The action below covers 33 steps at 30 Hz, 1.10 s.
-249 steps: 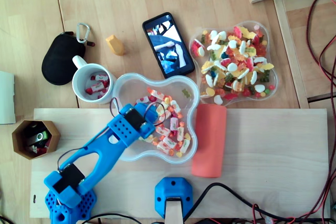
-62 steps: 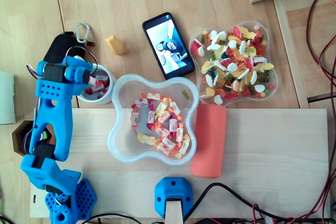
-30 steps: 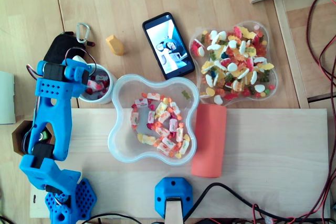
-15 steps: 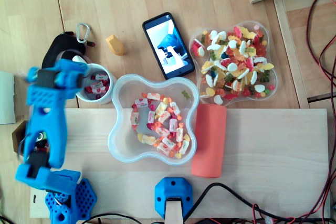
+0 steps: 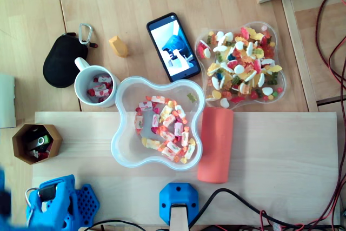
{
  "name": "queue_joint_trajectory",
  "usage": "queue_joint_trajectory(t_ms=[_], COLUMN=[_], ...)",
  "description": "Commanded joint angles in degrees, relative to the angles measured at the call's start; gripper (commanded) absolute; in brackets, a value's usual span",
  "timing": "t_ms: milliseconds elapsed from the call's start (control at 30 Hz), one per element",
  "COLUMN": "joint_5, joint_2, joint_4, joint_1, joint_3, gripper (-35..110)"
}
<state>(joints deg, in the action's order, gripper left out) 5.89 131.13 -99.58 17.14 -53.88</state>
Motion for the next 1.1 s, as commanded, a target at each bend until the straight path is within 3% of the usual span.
queue_joint_trajectory(t_ms=[0,300,467,533,633,933,1067], joint_5=[1.3,1.9,1.0,1.7,0.9,0.8,0.5], joint_2=[5.4,37.3,58.9,59.9,58.6,59.0,57.9], joint_4=[0.2,2.1,11.1,15.7,27.6,77.3,91.1], joint_1=[3.6,-7.3,-12.6,-12.9,-13.2,-13.2,-13.1], joint_3=[-4.9,-34.5,-60.0,-69.3,-80.9,-121.4,-126.5], gripper=[19,20,20,20,19,19,19])
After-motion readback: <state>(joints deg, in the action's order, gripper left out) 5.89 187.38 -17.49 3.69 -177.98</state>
